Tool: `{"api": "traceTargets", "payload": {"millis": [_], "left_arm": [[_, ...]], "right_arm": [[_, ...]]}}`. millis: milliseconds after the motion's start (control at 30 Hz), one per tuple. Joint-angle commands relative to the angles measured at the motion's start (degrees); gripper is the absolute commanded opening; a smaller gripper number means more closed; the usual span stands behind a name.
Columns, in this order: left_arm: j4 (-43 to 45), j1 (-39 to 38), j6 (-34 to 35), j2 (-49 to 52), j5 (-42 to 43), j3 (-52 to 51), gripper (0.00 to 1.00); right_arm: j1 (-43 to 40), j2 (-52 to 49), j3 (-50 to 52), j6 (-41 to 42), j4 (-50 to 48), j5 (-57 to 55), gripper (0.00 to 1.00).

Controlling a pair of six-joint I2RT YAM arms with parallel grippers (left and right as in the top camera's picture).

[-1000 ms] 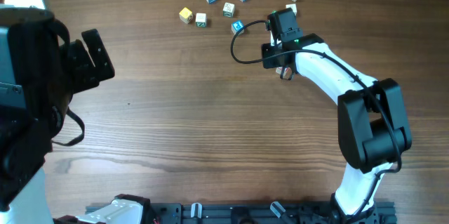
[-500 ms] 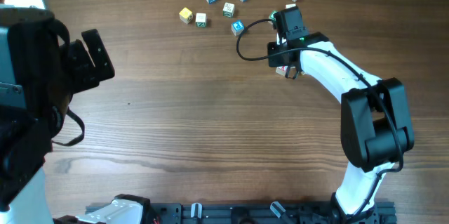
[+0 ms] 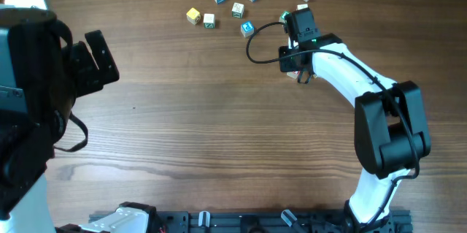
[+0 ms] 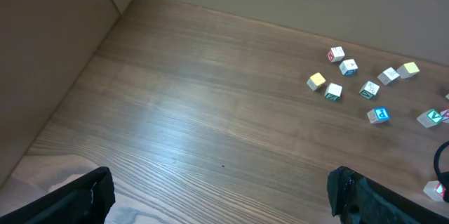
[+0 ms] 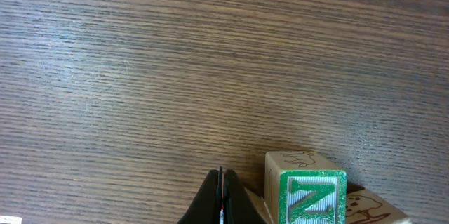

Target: Form a circle

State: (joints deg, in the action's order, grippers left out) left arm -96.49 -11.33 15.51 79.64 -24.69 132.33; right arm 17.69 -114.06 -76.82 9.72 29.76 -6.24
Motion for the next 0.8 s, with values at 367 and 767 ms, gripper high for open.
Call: {"api": "traceTargets", "payload": {"millis": [367,767], "left_arm": [[0.00,0.26,-0.11,0.02,-0.90,-0.02,1.00],[0.00,0.26,-0.11,0.02,-0.90,-0.02,1.00]], "right_arm": [[0.07,-0.92,-0.74,-0.76,0.46,0.50,0.05],[0.07,-0.92,-0.74,-2.78,-3.08,6.54,0.05]]}}
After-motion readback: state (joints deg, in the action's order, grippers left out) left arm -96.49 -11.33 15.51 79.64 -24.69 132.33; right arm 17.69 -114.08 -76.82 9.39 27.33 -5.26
